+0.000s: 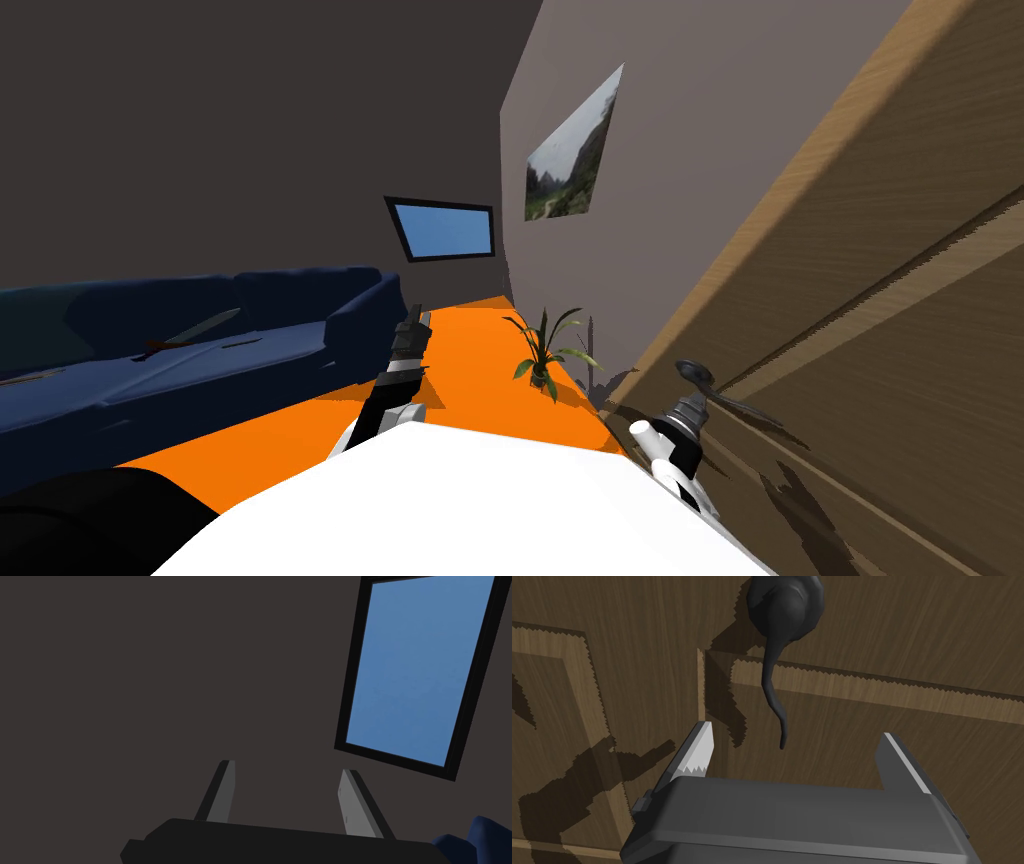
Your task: Pull the door open
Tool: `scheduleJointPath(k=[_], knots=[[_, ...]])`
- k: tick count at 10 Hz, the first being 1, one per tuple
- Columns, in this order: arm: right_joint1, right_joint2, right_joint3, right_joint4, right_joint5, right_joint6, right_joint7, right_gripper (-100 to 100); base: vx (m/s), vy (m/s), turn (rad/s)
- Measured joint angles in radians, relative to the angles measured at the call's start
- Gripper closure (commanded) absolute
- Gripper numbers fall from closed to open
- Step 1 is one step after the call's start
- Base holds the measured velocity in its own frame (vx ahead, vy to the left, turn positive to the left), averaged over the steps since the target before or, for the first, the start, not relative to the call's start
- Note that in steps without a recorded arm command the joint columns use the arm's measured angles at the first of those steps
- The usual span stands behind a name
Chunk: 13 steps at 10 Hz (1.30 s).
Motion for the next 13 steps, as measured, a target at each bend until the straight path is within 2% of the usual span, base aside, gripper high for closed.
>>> scheduleJointPath(k=[2, 4, 8, 11, 13], knots=[[0.014, -0.010, 0.009, 0.000, 0.002, 0.002, -0.019, -100, -0.148, 0.106, -0.075], [0.023, -0.029, 0.021, 0.023, 0.006, -0.007, -0.045, -100, -0.170, 0.126, -0.069], [0.060, -0.060, 0.049, 0.033, 0.015, -0.008, -0.108, -100, -0.089, 0.080, -0.072], [0.085, -0.092, 0.074, 0.059, 0.023, -0.018, -0.162, -100, 0.054, -0.006, -0.053], [0.108, -0.099, 0.086, 0.047, 0.028, -0.012, -0.189, -100, 0.192, -0.071, -0.014]])
